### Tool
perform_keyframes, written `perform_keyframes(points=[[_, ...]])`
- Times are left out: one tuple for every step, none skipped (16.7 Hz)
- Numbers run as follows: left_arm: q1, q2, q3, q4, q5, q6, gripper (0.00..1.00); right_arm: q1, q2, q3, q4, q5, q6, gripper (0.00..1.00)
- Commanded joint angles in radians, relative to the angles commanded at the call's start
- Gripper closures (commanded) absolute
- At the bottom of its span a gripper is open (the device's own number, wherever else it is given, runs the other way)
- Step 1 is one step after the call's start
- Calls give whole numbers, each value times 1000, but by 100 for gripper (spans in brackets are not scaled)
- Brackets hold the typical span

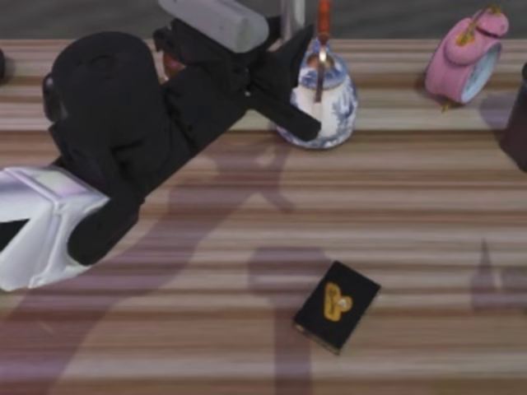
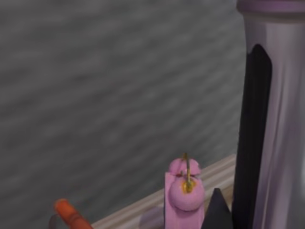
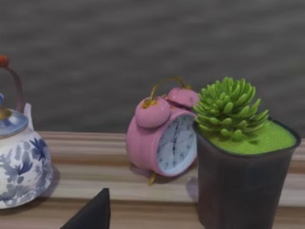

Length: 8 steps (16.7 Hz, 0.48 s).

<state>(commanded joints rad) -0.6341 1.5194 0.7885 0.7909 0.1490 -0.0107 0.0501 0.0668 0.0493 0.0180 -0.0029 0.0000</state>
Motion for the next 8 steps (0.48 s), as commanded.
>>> perform_keyframes(points=[[0, 0, 0, 0, 0, 0, 100, 29, 44, 30, 11, -1, 0, 0], [0, 0, 0, 0, 0, 0, 100, 63, 98, 65, 25, -2, 1, 0], [0, 0, 0, 0, 0, 0, 100, 100, 160, 106, 41, -2, 2, 0], [0, 0, 0, 0, 0, 0, 100, 140, 229, 151, 60, -3, 4, 0], [0, 0, 0, 0, 0, 0, 100, 183, 303, 201, 82, -4, 7, 0], [0, 0, 0, 0, 0, 0, 100, 227, 381, 253, 106, -6, 10, 0], [0, 0, 0, 0, 0, 0, 100, 271, 461, 307, 132, -7, 13, 0], [0, 0, 0, 0, 0, 0, 100, 315, 541, 362, 158, -8, 16, 0]])
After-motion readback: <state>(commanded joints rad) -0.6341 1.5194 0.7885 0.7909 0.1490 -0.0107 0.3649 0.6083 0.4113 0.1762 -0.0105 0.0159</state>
